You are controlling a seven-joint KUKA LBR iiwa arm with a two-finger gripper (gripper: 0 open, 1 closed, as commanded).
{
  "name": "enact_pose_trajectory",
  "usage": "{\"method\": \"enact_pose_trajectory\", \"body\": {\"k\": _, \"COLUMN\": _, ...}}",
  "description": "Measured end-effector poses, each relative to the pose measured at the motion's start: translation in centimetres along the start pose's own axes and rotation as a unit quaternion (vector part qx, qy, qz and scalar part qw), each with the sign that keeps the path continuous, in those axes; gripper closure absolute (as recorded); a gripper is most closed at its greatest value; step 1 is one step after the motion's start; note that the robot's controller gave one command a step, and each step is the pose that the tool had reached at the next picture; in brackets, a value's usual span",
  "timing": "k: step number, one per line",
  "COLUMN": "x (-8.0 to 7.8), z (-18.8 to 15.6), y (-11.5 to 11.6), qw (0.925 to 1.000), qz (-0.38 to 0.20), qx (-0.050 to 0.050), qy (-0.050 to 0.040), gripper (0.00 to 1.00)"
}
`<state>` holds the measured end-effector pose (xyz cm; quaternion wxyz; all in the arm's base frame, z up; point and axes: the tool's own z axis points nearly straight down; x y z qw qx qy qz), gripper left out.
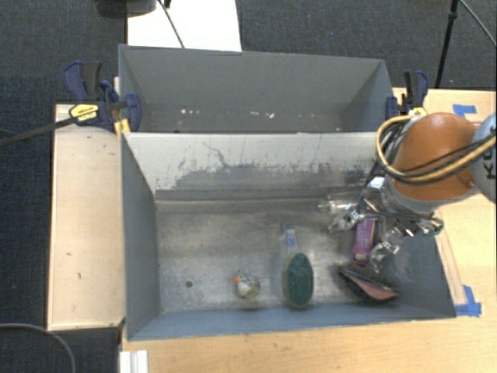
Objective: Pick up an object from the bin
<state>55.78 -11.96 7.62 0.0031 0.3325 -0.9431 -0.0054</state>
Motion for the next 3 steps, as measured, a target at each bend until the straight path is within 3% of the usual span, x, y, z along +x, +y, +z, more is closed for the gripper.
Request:
{"method": "enact_pose_trajectory", "body": {"k": 1, "x": -1.1, "z": -1.9, "y": -2.4, "qw": 0.9704, "qz": -0.242, "qx": 0.0, "qy": -0.0053, "gripper": 0.0}}
{"method": "enact_pose_trajectory", "body": {"k": 2, "x": -0.6, "z": -1.9, "y": -3.0, "qw": 0.9712, "qz": -0.238, "qx": 0.005, "qy": -0.0012, "gripper": 1.0}}
{"method": "enact_pose_trajectory", "body": {"k": 3, "x": -0.4, "z": -17.8, "y": -3.9, "qw": 0.9792, "qz": -0.202, "qx": 0.011, "qy": -0.0026, "gripper": 1.0}}
